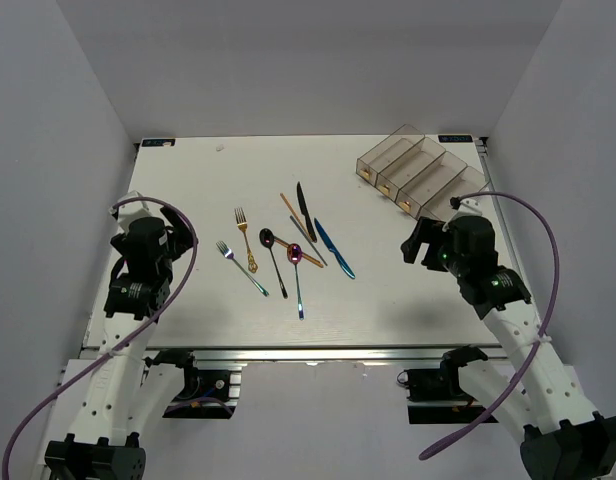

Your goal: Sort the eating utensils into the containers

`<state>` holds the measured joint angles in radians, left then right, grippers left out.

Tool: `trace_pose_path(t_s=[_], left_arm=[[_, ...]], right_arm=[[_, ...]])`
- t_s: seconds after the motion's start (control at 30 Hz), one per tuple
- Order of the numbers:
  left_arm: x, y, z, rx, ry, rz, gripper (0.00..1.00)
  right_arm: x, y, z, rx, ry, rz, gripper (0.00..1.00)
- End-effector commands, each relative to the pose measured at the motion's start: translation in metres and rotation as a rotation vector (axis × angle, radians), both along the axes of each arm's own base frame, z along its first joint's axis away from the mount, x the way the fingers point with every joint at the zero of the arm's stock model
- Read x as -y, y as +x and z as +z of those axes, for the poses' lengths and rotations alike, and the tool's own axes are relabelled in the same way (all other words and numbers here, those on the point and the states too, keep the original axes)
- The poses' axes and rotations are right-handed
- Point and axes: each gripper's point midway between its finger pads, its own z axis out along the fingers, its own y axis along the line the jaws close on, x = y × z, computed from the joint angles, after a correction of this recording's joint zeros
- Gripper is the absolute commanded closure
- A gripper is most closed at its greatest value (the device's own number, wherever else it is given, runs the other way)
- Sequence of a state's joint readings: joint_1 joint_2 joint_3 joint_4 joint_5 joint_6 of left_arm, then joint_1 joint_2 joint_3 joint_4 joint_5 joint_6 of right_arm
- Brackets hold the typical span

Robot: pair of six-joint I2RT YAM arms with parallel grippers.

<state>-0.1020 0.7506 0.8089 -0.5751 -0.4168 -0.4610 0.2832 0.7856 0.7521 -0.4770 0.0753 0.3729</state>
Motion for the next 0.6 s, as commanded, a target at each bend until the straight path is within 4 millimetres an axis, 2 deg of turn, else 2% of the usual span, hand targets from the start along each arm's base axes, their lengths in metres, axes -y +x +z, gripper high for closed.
trace_pose_path(t_s=[0.0, 0.1, 0.23, 0.4, 0.53, 0.57], left_arm=[[0.005, 0.003, 0.001, 0.003, -0.016, -0.023, 0.02], [0.007, 0.003, -0.001, -0.002, -0.019, -0.032, 0.02], [0.011, 0.005, -0.003, -0.007, -0.028, -0.054, 0.02], [0.011, 0.006, -0.004, -0.013, -0.026, -0.053, 0.02], [0.012, 0.006, -0.004, -0.012, -0.028, -0.057, 0.02], [0.012, 0.006, -0.004, -0.015, -0.028, -0.057, 0.02]], right_arm=[[0.000, 0.009, 0.022, 0.049, -0.007, 0.001, 0.11], [-0.001, 0.009, 0.029, 0.079, 0.006, 0.007, 0.11], [-0.020, 0.007, 0.038, 0.127, 0.080, 0.094, 0.11], [-0.020, 0.014, 0.042, 0.123, 0.077, 0.079, 0.11], [-0.037, 0.029, 0.038, 0.056, 0.075, 0.130, 0.11], [-0.050, 0.029, 0.036, 0.037, 0.060, 0.166, 0.11]])
